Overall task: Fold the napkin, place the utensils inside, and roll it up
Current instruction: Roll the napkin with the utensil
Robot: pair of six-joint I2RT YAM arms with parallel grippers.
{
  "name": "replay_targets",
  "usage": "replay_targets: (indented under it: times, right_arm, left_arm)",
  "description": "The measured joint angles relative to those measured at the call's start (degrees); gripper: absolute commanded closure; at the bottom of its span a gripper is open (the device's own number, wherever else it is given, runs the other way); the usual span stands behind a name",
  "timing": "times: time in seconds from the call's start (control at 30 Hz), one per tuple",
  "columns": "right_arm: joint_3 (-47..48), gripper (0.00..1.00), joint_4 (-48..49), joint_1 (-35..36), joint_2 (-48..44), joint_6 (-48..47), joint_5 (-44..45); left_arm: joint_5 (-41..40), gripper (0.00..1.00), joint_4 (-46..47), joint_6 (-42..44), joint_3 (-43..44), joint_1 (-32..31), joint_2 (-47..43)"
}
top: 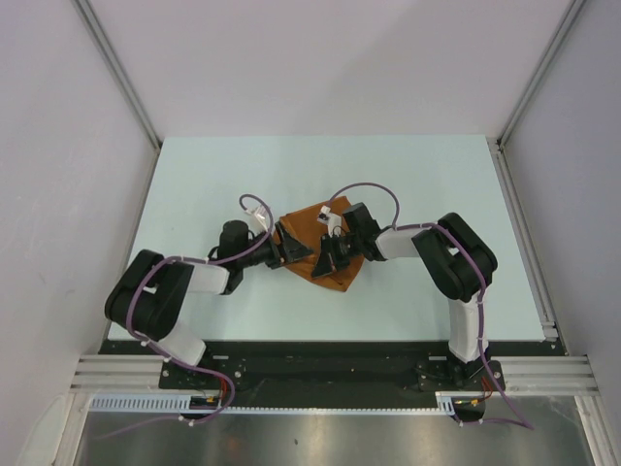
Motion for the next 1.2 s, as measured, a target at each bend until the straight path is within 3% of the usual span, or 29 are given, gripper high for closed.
replay_targets:
  times: [0.5, 0.6, 0.77, 1.2]
  right_arm:
    - [0.04, 1.0, -0.11, 0.0, 0.04, 0.0, 0.0]
    - [0.09, 0.93, -0.15, 0.0, 0.04, 0.02, 0.0]
    - [0.15, 0.71, -0.9, 0.2, -0.57, 0.02, 0.37]
    - [1.11, 0.29, -10.78, 0.79, -9.99, -4.31, 5.27]
  left_arm:
    - [-0.55, 0.15, 3.54, 6.54, -1.09, 2.93, 4.09]
    - [-0.68, 0.15, 4.22, 7.89, -1.44, 3.15, 4.35]
    - [-1.07, 0.15, 4.83, 9.49, -2.08, 3.54, 5.4]
    - [-1.2, 0.15, 8.5, 10.58, -2.69, 3.8, 7.17]
